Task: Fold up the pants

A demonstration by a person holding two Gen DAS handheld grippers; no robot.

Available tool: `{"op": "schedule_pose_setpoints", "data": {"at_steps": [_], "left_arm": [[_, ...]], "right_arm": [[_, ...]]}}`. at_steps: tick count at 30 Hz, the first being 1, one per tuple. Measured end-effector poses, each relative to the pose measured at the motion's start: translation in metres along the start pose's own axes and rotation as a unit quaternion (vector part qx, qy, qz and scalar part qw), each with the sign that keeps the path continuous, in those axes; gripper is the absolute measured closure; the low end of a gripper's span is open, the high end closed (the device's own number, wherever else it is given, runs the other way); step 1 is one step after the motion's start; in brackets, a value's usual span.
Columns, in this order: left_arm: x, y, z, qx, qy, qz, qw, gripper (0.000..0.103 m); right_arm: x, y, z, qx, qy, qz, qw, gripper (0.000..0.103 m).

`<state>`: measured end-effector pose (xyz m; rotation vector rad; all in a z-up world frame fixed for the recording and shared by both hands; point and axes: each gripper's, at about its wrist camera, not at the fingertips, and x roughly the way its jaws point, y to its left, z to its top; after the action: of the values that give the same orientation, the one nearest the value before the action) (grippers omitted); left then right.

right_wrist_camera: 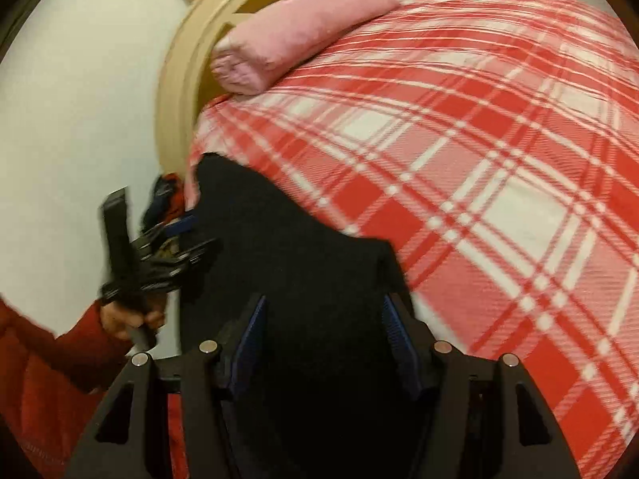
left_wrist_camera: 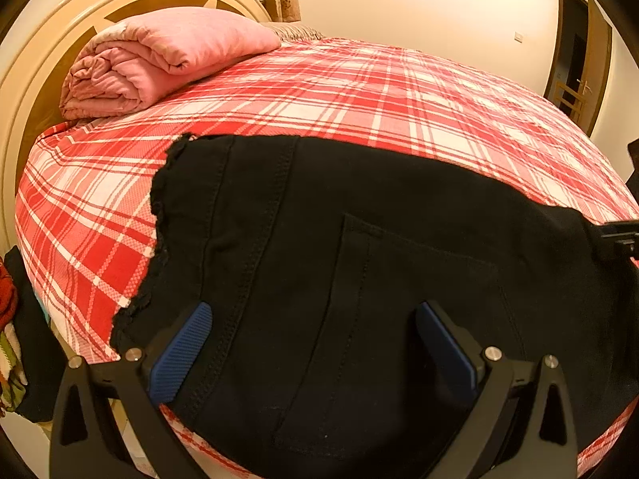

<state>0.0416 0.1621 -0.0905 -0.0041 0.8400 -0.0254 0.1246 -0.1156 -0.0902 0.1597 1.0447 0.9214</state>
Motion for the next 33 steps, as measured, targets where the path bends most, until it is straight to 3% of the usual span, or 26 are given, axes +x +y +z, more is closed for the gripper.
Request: {"op": "schedule_pose_setpoints", "data": {"at_steps": [2, 5, 8, 13, 15, 16, 21, 22, 25, 26, 30, 32, 33], "left_arm": [[0.000, 0.000, 0.000, 0.000, 0.000, -0.001, 1.0000, 0.000], [0.000, 0.000, 0.000, 0.001, 0.001, 0.000, 1.0000, 0.000], [0.000, 0.000, 0.001, 0.002, 0.000, 0.000, 1.0000, 0.000], [0.000, 0.000, 0.001, 0.002, 0.000, 0.001, 1.0000, 0.000], [0.000, -0.001, 0.000, 0.001, 0.000, 0.001, 1.0000, 0.000], [0.000, 0.000, 0.000, 0.001, 0.000, 0.001, 1.0000, 0.000], [0.000, 0.000, 0.001, 0.001, 0.001, -0.001, 1.0000, 0.000], [0.000, 0.001, 0.000, 0.002, 0.001, -0.002, 1.0000, 0.000], [0.001, 0.001, 0.000, 0.003, -0.001, -0.002, 1.0000, 0.000], [0.001, 0.000, 0.000, 0.002, -0.002, -0.001, 1.0000, 0.000], [0.001, 0.001, 0.001, -0.002, -0.002, 0.000, 1.0000, 0.000], [0.001, 0.001, 0.002, 0.000, -0.002, 0.000, 1.0000, 0.000], [0.001, 0.000, 0.002, 0.001, -0.002, 0.000, 1.0000, 0.000]], "right_arm": [[-0.003, 0.008, -0.006, -0.015, 0.018, 0.022, 0.999, 0.042], [-0.001, 0.015, -0.013, -0.051, 0.048, -0.012, 0.997, 0.042], [-0.005, 0.002, -0.004, -0.020, 0.022, -0.024, 0.999, 0.042], [0.006, -0.005, 0.010, 0.004, 0.012, 0.023, 1.000, 0.041], [0.013, 0.001, 0.015, -0.004, 0.017, 0.029, 0.999, 0.034], [0.015, 0.002, 0.016, -0.004, 0.019, 0.040, 0.999, 0.029], [0.005, 0.005, 0.010, -0.009, 0.026, 0.122, 0.992, 0.029], [0.003, 0.002, 0.009, -0.001, 0.020, 0.132, 0.991, 0.029], [0.013, -0.010, 0.015, 0.047, -0.022, 0.087, 0.995, 0.028], [0.019, -0.016, 0.016, 0.075, -0.039, 0.096, 0.992, 0.027], [0.016, -0.016, 0.020, 0.092, -0.099, 0.077, 0.988, 0.028], [0.011, -0.021, 0.023, 0.116, -0.132, 0.068, 0.982, 0.034], [0.014, -0.021, 0.024, 0.117, -0.128, 0.045, 0.984, 0.038]]}}
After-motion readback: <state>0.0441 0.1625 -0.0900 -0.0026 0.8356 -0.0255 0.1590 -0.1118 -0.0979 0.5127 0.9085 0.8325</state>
